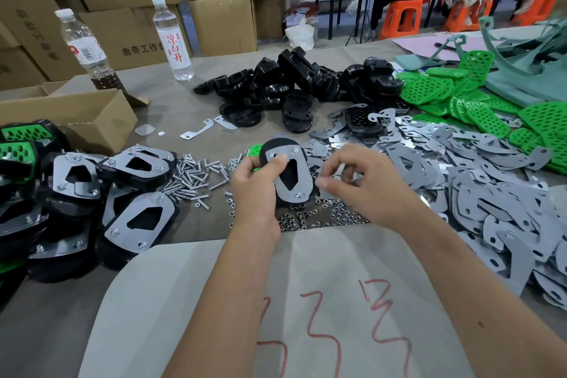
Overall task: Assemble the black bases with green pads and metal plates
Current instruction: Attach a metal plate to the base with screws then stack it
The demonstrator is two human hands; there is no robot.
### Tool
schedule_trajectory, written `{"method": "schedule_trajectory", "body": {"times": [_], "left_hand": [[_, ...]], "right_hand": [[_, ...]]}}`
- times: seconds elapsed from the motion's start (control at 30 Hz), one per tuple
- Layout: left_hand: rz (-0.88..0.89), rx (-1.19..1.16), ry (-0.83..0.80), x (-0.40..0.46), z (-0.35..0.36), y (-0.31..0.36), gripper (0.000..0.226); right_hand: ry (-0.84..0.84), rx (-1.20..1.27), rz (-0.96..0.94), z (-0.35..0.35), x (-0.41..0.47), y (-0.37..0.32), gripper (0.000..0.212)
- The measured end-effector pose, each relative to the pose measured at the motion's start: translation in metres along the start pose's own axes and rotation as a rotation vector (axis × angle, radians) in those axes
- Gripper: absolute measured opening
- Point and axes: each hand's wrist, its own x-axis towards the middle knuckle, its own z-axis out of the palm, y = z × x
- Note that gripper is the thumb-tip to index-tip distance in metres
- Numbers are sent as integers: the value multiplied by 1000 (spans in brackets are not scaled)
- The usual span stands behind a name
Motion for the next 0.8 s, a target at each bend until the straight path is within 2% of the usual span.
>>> {"method": "schedule_trajectory", "body": {"times": [0.1, 0.2, 0.3, 0.37, 0.43, 0.5, 0.53, 0.63, 0.8], "left_hand": [[35, 4, 88, 0, -2, 4, 13], [37, 56, 105, 3, -6, 7, 15], [19, 106, 87, 4, -8, 7, 10], [-1, 126, 84, 4, -8, 7, 16], [-14, 148, 35, 5, -9, 8, 24], [-19, 159, -44, 4, -9, 9, 36], [-22, 169, -81, 3, -9, 10, 35], [-32, 250, -176, 0, -8, 10, 16], [11, 338, -204, -4, -4, 4, 24]], "right_hand": [[-185, -348, -22, -12, 0, 4, 13], [-225, -413, 2, -8, 1, 2, 12], [-249, -451, -5, -5, 3, 1, 23], [-232, -447, -4, -6, 2, 0, 24], [-144, -373, 35, -6, 2, 1, 20], [-12, -166, 98, -7, 2, 0, 18], [46, -33, 108, -8, 3, -1, 17], [174, 263, 69, -10, 4, -4, 14], [201, 326, -18, 1, 4, -6, 20]]}}
